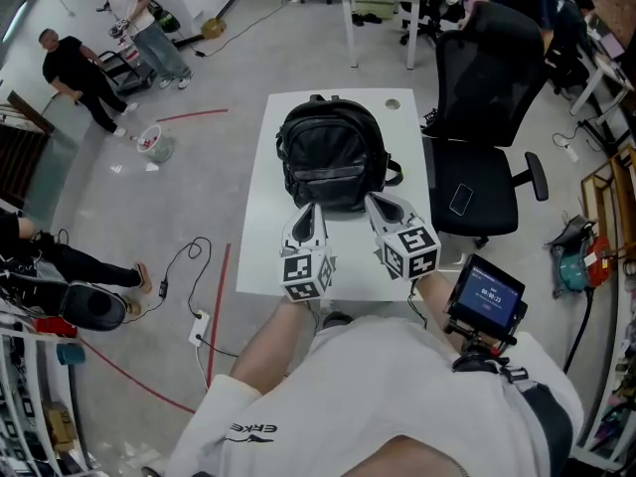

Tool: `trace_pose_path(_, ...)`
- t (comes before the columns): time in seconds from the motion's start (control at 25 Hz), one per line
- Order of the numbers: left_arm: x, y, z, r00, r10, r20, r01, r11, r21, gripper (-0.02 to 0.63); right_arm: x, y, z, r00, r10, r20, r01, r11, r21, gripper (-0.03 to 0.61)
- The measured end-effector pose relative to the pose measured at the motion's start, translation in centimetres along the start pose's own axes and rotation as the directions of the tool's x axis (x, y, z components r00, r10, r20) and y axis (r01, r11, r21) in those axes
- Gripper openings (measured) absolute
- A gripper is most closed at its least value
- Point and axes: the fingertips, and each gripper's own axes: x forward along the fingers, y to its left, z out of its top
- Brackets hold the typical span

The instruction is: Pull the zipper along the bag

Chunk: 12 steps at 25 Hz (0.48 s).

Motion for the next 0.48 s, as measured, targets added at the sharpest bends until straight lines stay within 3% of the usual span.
trace_pose_path(0.48,0.3,0.83,0.63,1.0,-0.001,0.002,0.001,1.0,0.009,0.003,0.85,0.27,0.52,1.0,0.008,0.002,-0.008,1.0,-0.01,0.003)
